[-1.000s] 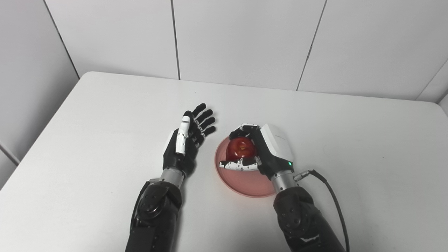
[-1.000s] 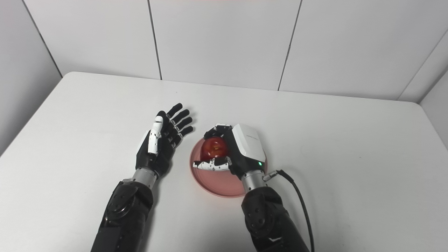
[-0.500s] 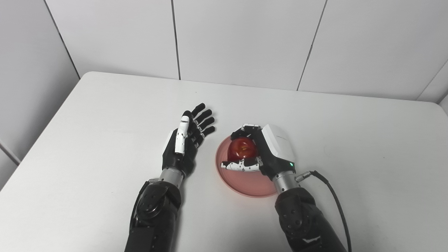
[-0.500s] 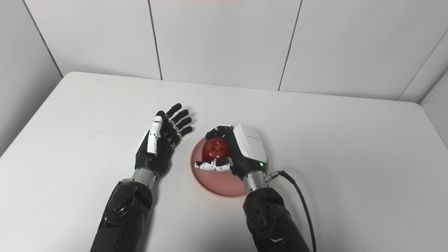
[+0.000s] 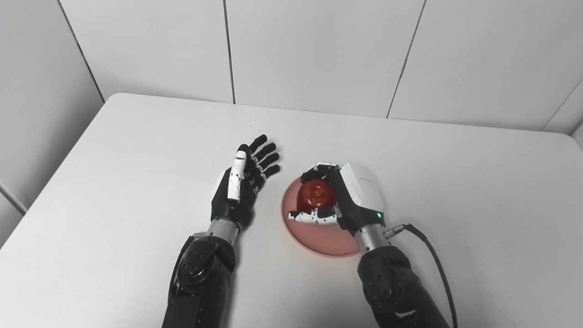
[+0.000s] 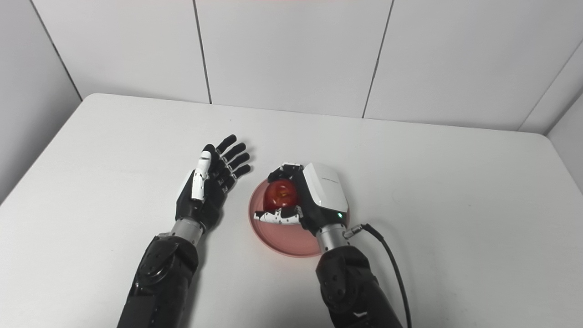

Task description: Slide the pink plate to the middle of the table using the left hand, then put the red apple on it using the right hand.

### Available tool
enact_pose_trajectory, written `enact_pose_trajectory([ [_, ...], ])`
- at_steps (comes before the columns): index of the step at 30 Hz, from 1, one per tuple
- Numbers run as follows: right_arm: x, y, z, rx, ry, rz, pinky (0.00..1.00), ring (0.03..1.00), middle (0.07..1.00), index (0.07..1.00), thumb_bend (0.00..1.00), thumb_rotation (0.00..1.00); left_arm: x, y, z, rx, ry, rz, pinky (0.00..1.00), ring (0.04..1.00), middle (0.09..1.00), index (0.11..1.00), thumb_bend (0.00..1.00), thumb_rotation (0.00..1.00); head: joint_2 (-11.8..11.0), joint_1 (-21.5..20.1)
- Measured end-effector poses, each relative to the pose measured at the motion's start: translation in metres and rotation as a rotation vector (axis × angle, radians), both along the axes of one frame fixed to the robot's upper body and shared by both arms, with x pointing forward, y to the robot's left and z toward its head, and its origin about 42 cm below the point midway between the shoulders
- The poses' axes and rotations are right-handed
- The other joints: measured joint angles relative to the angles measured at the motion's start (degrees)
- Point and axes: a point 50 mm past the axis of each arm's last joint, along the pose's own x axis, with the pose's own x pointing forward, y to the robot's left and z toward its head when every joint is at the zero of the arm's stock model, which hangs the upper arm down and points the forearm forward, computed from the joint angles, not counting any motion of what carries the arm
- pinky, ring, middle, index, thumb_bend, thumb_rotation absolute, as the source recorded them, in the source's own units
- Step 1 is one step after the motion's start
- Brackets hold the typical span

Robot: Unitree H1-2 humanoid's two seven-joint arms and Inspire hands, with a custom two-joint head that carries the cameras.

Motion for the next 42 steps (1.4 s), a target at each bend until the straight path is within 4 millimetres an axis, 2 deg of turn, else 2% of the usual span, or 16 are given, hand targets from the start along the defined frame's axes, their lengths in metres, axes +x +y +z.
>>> enact_pose_trajectory([
  [1, 0.0, 0.0, 0.0, -0.005, 0.0, -0.001, 0.32, 0.45, 0.563, 0.552, 0.72, 0.25, 0.0, 0.0, 0.0, 0.0, 0.0, 0.0, 0.83, 0.85, 0.851, 0.838, 0.41, 1.0, 0.0, 0.0],
  [3, 0.0, 0.0, 0.001, -0.017, 0.006, 0.0, 0.31, 0.451, 0.572, 0.619, 0.91, 0.36, 0.0, 0.0, 0.0, 0.0, 0.001, 0.0, 0.83, 0.849, 0.85, 0.838, 0.41, 1.0, 0.09, -0.17],
  [4, 0.0, -0.001, 0.001, -0.028, 0.006, -0.007, 0.27, 0.407, 0.537, 0.643, 0.96, 0.39, 0.0, 0.0, 0.0, 0.0, 0.001, 0.0, 0.84, 0.849, 0.85, 0.837, 0.41, 1.0, 0.09, -0.18],
  [5, 0.0, -0.001, 0.002, -0.035, 0.011, -0.011, 0.27, 0.403, 0.533, 0.646, 0.97, 0.39, 0.0, 0.0, 0.0, 0.0, 0.001, 0.0, 0.84, 0.849, 0.85, 0.837, 0.41, 1.0, 0.09, -0.18],
  [7, 0.0, -0.003, 0.002, -0.044, 0.02, -0.021, 0.23, 0.336, 0.444, 0.68, 0.99, 0.43, 0.0, 0.0, 0.0, 0.0, 0.001, 0.0, 0.84, 0.849, 0.851, 0.838, 0.42, 1.0, 0.09, -0.18],
  [8, -0.001, -0.004, 0.001, -0.045, 0.025, -0.027, 0.26, 0.376, 0.478, 0.697, 1.0, 0.45, 0.0, 0.0, 0.0, 0.0, 0.001, 0.0, 0.84, 0.848, 0.851, 0.837, 0.41, 1.0, 0.09, -0.18],
  [11, -0.003, -0.005, 0.002, -0.048, 0.033, -0.021, 0.45, 0.57, 0.667, 0.729, 1.0, 0.48, 0.0, 0.0, 0.0, 0.0, 0.001, 0.0, 0.84, 0.85, 0.852, 0.838, 0.41, 1.0, 0.09, -0.26],
  [13, -0.005, -0.006, 0.001, -0.052, 0.046, -0.012, 0.54, 0.644, 0.732, 0.759, 1.0, 0.5, 0.0, 0.0, 0.0, 0.0, 0.001, 0.0, 0.84, 0.85, 0.852, 0.839, 0.42, 1.0, 0.0, -0.26],
  [15, -0.009, -0.007, -0.005, -0.055, 0.07, -0.013, 0.58, 0.669, 0.746, 0.771, 1.0, 0.51, 0.0, 0.0, 0.0, 0.0, 0.001, -0.001, 0.84, 0.849, 0.851, 0.838, 0.42, 1.0, 0.0, -0.26],
  [24, -0.013, -0.014, -0.005, -0.013, 0.081, -0.02, 0.61, 0.692, 0.752, 0.8, 1.0, 0.58, 0.0, 0.001, 0.0, 0.0, 0.001, 0.001, 0.84, 0.847, 0.848, 0.835, 0.41, 1.0, -0.09, -0.7],
  [28, -0.016, -0.019, -0.005, 0.018, 0.089, -0.029, 0.67, 0.744, 0.796, 0.827, 1.0, 0.62, 0.0, 0.001, 0.0, 0.001, 0.001, 0.001, 0.84, 0.85, 0.852, 0.838, 0.42, 1.0, -0.09, -0.88],
  [34, -0.019, -0.023, 0.003, 0.055, 0.066, -0.035, 0.7, 0.774, 0.83, 0.865, 1.0, 0.72, 0.0, 0.001, 0.0, -0.001, 0.002, 0.0, 0.85, 0.862, 0.859, 0.843, 0.42, 1.0, -0.18, -1.14],
  [42, -0.017, -0.031, 0.013, 0.085, 0.027, -0.061, 0.72, 0.79, 0.843, 0.882, 1.0, 0.69, 0.0, 0.002, 0.0, -0.008, 0.002, -0.002, 0.85, 0.868, 0.868, 0.851, 0.41, 1.0, -0.09, -1.32],
])
